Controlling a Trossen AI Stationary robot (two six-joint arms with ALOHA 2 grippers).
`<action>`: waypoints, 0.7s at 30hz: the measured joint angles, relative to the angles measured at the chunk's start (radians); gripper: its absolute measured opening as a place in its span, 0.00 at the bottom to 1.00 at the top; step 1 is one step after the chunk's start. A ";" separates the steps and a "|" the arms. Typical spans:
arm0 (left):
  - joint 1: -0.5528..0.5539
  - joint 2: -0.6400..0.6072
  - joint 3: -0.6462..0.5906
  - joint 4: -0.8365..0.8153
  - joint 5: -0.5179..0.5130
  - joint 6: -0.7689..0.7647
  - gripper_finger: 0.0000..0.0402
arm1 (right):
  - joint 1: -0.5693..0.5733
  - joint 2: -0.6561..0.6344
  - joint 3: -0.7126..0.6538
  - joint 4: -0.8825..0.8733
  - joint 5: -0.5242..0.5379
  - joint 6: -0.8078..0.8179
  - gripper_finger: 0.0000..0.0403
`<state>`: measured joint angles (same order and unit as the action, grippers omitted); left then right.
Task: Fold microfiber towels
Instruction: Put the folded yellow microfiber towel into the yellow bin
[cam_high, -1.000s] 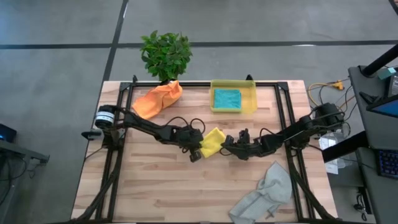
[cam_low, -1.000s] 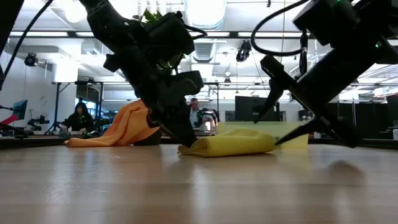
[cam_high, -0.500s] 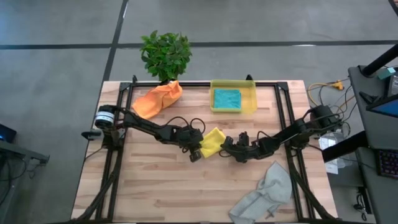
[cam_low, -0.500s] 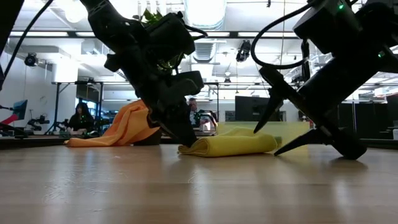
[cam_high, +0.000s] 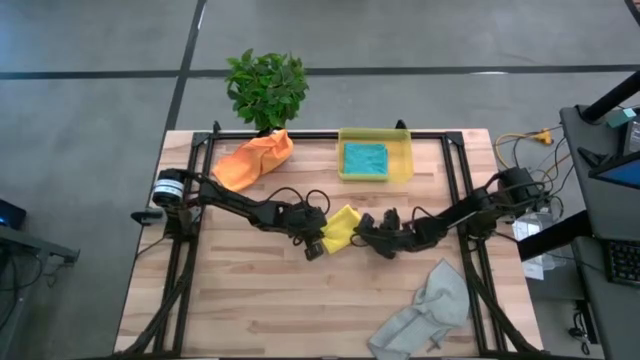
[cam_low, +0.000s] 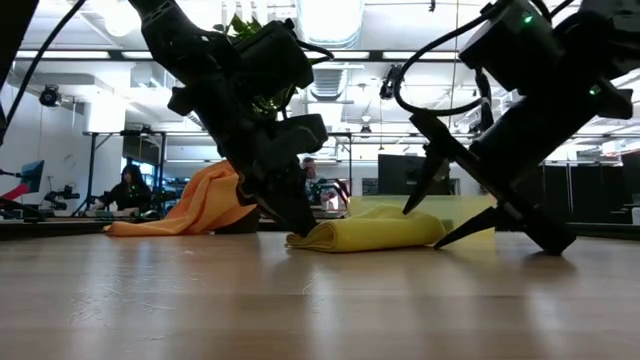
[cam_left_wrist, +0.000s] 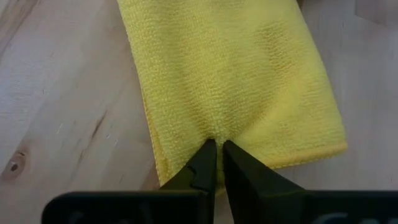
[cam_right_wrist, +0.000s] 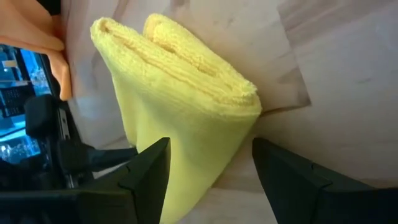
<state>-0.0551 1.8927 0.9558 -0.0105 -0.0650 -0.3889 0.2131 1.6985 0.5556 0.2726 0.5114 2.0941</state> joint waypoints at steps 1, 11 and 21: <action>0.000 0.000 0.000 0.000 0.000 0.000 0.02 | -0.004 0.001 0.003 0.000 -0.002 -0.005 0.56; 0.000 0.000 -0.001 0.002 0.002 -0.001 0.02 | -0.062 0.006 0.036 -0.026 -0.008 -0.052 0.56; 0.000 0.000 -0.001 0.002 0.002 -0.024 0.02 | -0.049 0.007 0.060 -0.031 -0.010 -0.164 0.41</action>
<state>-0.0551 1.8927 0.9546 -0.0090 -0.0635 -0.4128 0.1645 1.7058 0.6156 0.2411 0.5011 1.9304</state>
